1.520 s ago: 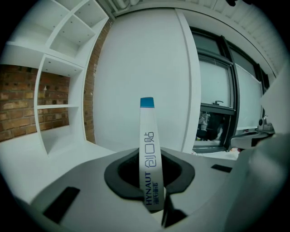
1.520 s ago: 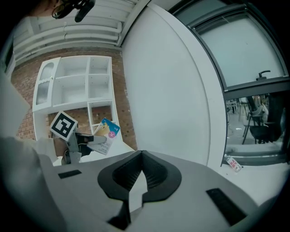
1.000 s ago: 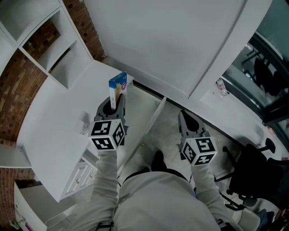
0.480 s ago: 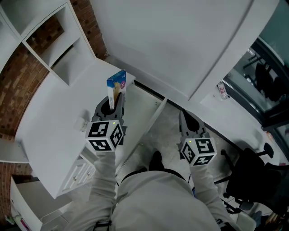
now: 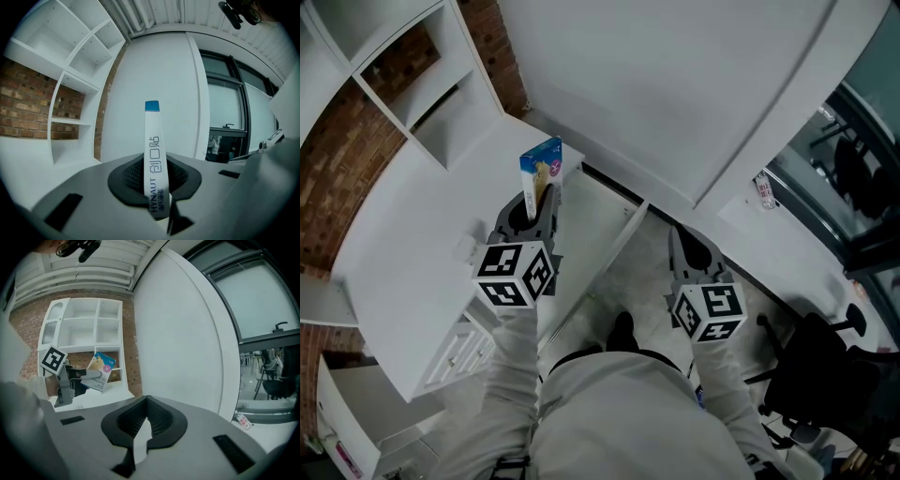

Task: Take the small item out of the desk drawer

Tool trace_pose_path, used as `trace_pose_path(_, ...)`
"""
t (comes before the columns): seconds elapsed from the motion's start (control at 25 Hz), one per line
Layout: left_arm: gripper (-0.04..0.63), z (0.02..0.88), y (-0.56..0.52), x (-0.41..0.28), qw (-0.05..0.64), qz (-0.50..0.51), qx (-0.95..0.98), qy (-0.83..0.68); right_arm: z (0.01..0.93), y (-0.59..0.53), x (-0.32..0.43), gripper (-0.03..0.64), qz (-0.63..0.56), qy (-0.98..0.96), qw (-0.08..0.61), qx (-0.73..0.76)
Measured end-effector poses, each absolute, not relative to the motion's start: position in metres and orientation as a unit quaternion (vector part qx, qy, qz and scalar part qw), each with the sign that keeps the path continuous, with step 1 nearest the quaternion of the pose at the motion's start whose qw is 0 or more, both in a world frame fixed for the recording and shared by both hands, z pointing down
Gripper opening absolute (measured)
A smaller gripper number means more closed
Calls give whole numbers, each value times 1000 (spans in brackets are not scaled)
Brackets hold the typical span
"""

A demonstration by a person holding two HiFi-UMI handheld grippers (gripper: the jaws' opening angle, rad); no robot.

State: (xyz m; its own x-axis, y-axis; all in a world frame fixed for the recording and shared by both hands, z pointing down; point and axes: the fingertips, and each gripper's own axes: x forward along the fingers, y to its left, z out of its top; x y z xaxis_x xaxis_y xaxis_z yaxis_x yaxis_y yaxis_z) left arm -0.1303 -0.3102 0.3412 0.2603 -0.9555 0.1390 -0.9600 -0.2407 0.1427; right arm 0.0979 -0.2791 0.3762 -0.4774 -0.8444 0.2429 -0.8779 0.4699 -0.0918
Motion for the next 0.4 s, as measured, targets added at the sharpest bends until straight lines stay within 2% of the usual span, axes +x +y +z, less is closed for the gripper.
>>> trace_pose_path(0.4,69,337,-305,-136,89,12,783,-616,373,-280,95,28,98,-858,77,499)
